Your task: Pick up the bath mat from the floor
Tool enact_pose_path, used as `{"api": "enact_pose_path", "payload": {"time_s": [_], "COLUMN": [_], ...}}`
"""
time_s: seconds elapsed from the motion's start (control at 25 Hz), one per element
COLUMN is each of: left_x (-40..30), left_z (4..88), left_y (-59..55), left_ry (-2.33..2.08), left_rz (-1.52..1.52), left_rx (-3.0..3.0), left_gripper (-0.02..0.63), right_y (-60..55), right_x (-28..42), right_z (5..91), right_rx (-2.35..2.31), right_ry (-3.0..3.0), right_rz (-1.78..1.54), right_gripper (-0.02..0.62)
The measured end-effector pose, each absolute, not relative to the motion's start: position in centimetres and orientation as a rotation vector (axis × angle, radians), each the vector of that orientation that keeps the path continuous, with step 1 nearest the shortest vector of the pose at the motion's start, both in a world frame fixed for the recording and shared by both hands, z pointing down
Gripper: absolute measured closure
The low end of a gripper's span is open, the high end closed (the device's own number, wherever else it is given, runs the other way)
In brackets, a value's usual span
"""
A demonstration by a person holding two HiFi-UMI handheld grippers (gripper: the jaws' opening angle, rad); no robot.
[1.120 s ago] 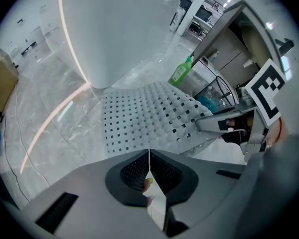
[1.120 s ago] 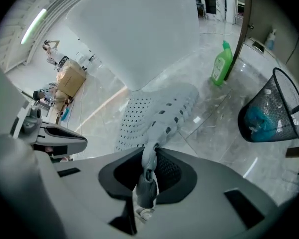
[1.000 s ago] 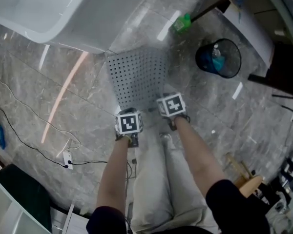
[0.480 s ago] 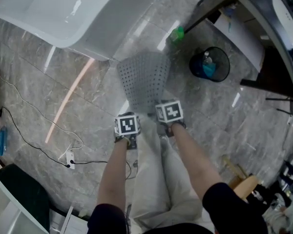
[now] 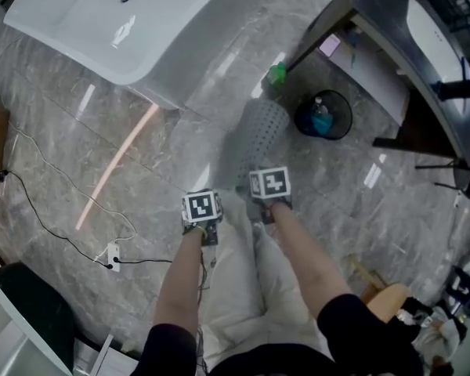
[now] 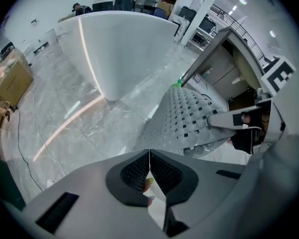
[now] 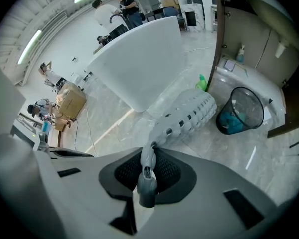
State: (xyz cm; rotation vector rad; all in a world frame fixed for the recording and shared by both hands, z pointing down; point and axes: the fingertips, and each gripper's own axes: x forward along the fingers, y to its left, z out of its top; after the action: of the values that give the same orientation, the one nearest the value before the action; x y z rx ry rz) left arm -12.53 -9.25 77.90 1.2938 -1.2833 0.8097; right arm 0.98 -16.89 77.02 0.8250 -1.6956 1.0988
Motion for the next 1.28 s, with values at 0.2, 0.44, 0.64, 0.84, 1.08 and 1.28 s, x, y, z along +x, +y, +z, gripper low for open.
{"api": "enact_pose_path", "payload": {"time_s": [0.2,0.44,0.64,0.84,1.08,1.28], "left_x": [-11.6,-8.9,-6.2,-4.5,-2.4,-1.9], "left_z": [74.5,70.6,66.6,63.1,59.5,56.5], "left_y": [-8.7,-8.2,-7.5,-6.4,-4.3,-3.7], "left_ry": [-1.284,-1.26,-1.255,-1.279,-1.274,-1.314], "left_rz": [0.798,0.789,0.743,0.742,0.738,0.76], "left_rx": [1.278,1.294,1.333,1.359,1.387,1.452], "left_gripper": [0.603,0.603,0.604,0.603,0.604,0.604], "right_y": [-16.6,-15.4,-12.8,-12.9,-10.1,-7.5], "right_x": [3.4,5.4,8.0,10.0,11.0,11.8], "right_z": [73.6,69.1,65.8,62.1,58.6,56.1], "right_rx": [0.893,0.9,0.905,0.936,0.881,0.856], "right_ry": [-1.7,-1.705,-1.679,-1.732,-1.723,-1.72], "right_rz": [1.118,1.105,1.101,1.036,1.007,1.023], "right_gripper": [0.543,0.543,0.545,0.544,0.544,0.543]}}
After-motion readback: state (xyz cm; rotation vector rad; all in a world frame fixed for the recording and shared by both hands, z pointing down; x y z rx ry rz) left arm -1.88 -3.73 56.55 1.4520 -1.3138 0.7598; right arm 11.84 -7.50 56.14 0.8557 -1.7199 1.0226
